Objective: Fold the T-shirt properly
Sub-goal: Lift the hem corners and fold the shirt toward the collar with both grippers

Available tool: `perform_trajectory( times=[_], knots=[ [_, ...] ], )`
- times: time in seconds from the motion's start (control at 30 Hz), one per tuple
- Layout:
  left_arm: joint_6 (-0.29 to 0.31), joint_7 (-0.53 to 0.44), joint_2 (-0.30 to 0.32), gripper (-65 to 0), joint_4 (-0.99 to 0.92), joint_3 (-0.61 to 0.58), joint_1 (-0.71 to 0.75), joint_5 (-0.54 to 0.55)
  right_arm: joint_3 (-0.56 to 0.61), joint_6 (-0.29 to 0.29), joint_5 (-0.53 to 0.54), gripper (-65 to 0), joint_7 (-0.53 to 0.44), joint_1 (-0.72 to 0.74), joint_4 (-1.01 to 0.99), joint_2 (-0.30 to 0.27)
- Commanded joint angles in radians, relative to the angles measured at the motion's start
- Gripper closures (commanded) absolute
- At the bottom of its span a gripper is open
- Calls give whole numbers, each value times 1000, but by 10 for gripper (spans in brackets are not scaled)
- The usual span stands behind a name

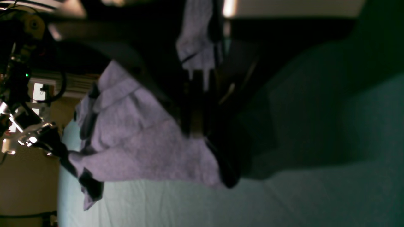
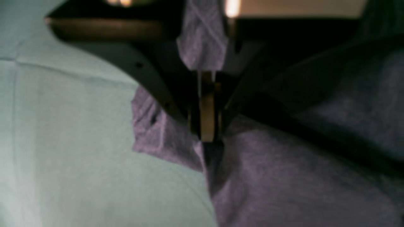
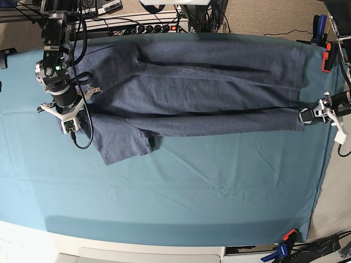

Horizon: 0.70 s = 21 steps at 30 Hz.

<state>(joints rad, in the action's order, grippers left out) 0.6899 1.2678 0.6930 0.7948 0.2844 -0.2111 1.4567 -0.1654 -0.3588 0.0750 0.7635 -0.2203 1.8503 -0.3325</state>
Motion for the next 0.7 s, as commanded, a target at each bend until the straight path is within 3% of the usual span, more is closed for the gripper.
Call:
perform_trajectory(
  times=[0.0,0.2,0.67],
  knots=[
    [8,-3,31,0,16,6,-18,27,-9,7,0,0,-14,-4,39,-17],
    [8,1,32,0,18,6,-18,27,-27,7,-9,0,-5,-72,129,-16],
    [8,10,63,0,58,6,-13,27,-129,7,-14,0,-6,-118,133,-16]
  ],
)
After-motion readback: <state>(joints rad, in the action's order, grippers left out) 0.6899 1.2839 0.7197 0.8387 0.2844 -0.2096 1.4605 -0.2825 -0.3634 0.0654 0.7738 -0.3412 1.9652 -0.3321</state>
